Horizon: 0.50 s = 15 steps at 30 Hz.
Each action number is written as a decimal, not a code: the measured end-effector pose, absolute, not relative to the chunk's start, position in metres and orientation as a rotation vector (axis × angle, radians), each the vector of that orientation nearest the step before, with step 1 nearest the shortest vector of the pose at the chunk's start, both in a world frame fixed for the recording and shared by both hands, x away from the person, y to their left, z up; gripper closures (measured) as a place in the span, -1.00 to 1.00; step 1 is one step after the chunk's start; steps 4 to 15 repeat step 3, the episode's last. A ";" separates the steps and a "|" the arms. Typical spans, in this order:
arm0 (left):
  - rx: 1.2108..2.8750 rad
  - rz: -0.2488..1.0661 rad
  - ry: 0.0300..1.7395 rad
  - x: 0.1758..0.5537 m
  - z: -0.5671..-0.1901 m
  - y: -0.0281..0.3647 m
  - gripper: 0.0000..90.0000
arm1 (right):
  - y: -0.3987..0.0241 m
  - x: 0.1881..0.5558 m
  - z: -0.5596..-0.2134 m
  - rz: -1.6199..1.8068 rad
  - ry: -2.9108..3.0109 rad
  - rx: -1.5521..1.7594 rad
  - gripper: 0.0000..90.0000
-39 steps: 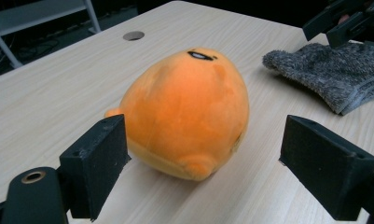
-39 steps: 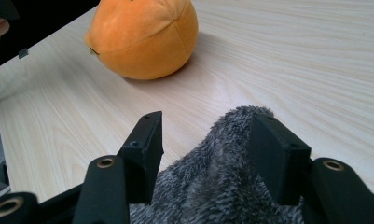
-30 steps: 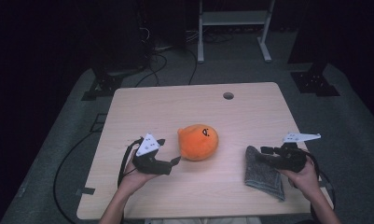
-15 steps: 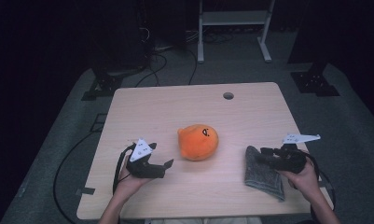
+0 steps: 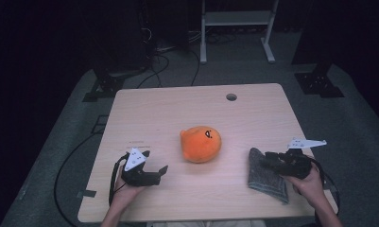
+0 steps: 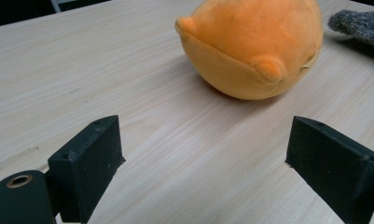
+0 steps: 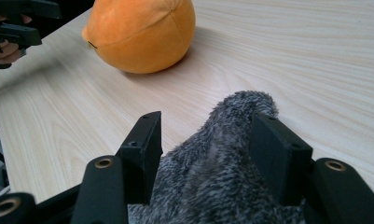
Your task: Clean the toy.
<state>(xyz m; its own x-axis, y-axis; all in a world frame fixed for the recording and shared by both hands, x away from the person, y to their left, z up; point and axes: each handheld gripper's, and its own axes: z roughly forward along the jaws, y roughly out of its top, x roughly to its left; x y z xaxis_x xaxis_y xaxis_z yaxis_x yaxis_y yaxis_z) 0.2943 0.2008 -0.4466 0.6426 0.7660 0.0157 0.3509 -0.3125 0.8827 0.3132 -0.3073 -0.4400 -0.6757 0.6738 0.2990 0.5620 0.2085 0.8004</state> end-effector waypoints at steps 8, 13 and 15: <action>1.915 0.547 0.896 0.292 -0.451 0.201 -0.78 | -0.306 0.310 -0.441 1.494 2.342 1.203 -0.05; 1.915 0.547 0.896 0.292 -0.451 0.201 -0.78 | -0.306 0.310 -0.441 1.494 2.342 1.203 -0.05; 1.915 0.547 0.896 0.292 -0.451 0.201 -0.78 | -0.306 0.310 -0.441 1.494 2.342 1.203 -0.05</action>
